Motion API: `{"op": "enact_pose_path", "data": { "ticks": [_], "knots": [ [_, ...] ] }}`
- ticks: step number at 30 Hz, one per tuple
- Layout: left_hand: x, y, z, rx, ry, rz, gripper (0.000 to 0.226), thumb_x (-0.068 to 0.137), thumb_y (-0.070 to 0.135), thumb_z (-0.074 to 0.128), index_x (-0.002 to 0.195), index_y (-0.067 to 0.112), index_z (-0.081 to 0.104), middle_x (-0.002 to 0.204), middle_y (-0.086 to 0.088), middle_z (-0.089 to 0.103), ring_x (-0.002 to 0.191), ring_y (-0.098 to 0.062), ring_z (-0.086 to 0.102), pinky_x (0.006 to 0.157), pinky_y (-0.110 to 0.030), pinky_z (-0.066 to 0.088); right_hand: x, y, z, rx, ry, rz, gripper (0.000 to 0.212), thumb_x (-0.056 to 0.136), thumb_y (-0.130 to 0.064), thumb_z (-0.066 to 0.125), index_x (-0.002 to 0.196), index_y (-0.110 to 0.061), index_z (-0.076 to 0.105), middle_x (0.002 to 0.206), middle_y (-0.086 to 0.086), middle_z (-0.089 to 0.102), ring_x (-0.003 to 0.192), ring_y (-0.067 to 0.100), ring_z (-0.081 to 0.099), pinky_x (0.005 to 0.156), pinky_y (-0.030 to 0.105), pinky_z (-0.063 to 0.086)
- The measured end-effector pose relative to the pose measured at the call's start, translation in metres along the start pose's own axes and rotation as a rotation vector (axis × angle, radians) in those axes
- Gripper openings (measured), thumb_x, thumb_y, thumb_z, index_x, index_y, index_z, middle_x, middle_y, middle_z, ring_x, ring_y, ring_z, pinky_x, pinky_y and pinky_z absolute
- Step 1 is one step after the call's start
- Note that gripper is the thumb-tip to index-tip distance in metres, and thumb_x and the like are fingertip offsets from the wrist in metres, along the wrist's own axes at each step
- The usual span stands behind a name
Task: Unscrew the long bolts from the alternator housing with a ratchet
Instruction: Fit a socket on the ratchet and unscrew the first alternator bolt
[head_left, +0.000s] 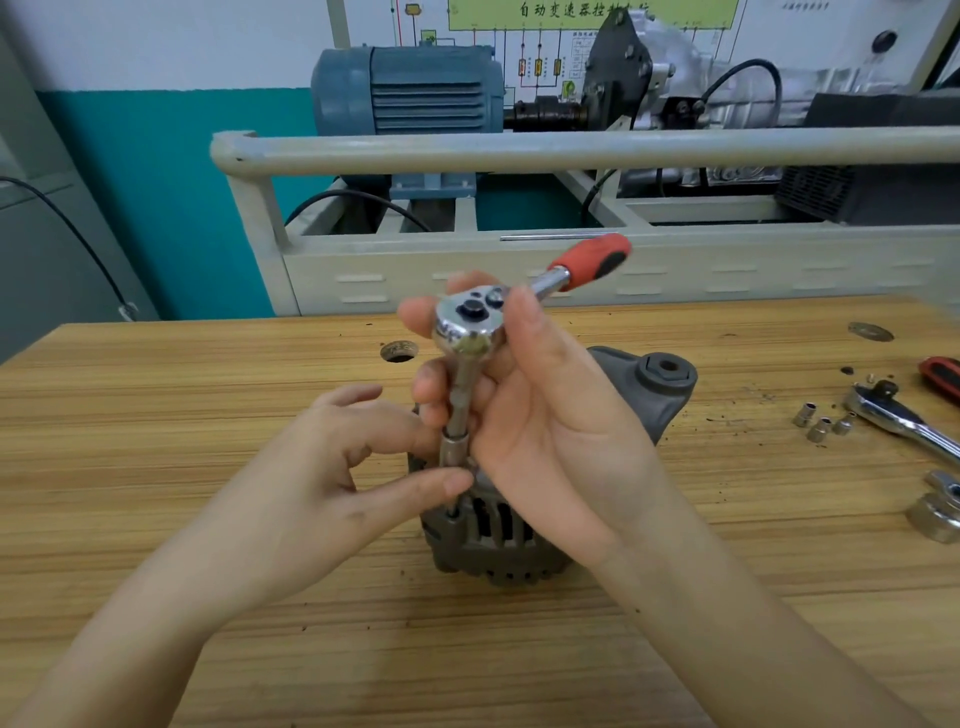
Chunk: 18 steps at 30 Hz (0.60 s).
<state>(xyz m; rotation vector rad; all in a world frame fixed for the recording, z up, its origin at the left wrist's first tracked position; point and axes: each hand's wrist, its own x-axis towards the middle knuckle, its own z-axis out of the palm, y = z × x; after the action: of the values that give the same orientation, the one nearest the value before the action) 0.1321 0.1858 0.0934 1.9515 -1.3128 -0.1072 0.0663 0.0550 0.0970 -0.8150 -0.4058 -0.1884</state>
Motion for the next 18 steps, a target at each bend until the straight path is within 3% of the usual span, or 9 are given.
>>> {"op": "enact_pose_path", "data": {
  "ticks": [3,6,10,15,18],
  "knots": [
    [0.0002,0.0013,0.0023,0.003,0.061,-0.021,0.038,0.06,0.059,0.053,0.07,0.027,0.071,0.093,0.019,0.067,0.091,0.024,0.049,0.095,0.002,0.02,0.0002,0.0007,-0.0026,0.012,0.027,-0.005,0.026,0.075,-0.031,0.061,0.094,-0.014,0.061,0.09,-0.001,0.069,0.068,0.01,0.063,0.062,0.022,0.052],
    [0.0001,0.0035,0.0059,0.009,0.13,-0.036,0.034,0.055,0.06,0.055,0.064,0.029,0.067,0.087,0.02,0.066,0.088,0.027,0.046,0.094,-0.002,0.022,0.0,0.0015,-0.0045,0.03,0.032,-0.043,0.025,0.067,-0.027,0.071,0.088,-0.013,0.065,0.088,0.001,0.067,0.069,0.012,0.062,0.059,0.023,0.052],
    [-0.0003,0.0048,0.0075,-0.004,0.149,-0.041,0.033,0.053,0.06,0.055,0.063,0.031,0.066,0.091,0.025,0.063,0.086,0.031,0.044,0.09,0.006,0.018,-0.0017,0.0004,-0.006,0.052,0.032,-0.048,0.028,0.063,-0.023,0.075,0.087,-0.012,0.064,0.082,0.003,0.065,0.068,0.014,0.063,0.059,0.024,0.052],
    [-0.0021,0.0044,0.0057,0.06,0.047,0.005,0.047,0.065,0.058,0.049,0.078,0.02,0.073,0.099,0.013,0.063,0.092,0.015,0.052,0.102,-0.015,0.026,0.0001,-0.0003,-0.0046,0.005,0.035,0.025,0.027,0.073,-0.036,0.061,0.09,-0.015,0.066,0.084,-0.002,0.07,0.063,0.008,0.062,0.061,0.021,0.052],
    [-0.0017,0.0074,0.0061,0.072,0.069,0.01,0.041,0.065,0.057,0.049,0.073,0.024,0.072,0.101,0.023,0.06,0.094,0.015,0.05,0.096,-0.021,0.028,-0.0002,-0.0006,-0.0041,0.022,0.012,0.021,0.027,0.072,-0.035,0.064,0.091,-0.015,0.065,0.085,-0.001,0.07,0.063,0.009,0.062,0.061,0.022,0.052]
  ]
}}
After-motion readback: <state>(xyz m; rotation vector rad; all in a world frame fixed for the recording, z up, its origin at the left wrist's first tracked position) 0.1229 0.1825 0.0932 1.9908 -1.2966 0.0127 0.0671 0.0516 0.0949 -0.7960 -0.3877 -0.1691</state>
